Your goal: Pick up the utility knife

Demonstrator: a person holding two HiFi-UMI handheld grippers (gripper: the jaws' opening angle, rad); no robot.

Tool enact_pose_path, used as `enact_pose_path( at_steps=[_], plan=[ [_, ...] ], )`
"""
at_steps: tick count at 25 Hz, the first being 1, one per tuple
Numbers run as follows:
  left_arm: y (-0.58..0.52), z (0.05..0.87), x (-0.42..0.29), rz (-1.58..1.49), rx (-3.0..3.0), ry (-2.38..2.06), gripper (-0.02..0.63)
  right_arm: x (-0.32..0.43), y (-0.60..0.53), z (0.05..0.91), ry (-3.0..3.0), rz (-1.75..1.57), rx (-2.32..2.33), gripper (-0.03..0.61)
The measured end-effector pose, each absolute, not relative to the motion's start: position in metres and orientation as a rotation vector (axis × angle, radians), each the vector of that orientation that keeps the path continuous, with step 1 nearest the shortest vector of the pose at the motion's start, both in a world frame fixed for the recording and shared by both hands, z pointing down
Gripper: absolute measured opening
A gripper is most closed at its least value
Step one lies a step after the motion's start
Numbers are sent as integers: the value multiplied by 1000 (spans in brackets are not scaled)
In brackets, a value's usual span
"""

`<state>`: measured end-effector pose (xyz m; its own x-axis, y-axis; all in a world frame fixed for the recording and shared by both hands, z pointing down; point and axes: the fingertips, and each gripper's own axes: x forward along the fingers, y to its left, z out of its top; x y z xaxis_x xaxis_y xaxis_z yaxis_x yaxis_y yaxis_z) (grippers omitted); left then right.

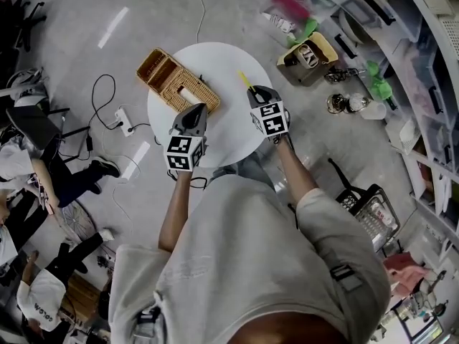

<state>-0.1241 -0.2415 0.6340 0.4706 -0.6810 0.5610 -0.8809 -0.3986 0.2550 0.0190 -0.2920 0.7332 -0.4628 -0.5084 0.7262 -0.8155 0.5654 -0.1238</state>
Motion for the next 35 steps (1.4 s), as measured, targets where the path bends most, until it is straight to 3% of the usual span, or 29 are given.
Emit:
enact_pose_path(
  at_steps=[35],
  plan=[
    [-218, 504, -123, 288, 2474, -1401, 23, 39, -215, 513, -2440, 318, 1469, 83]
  ],
)
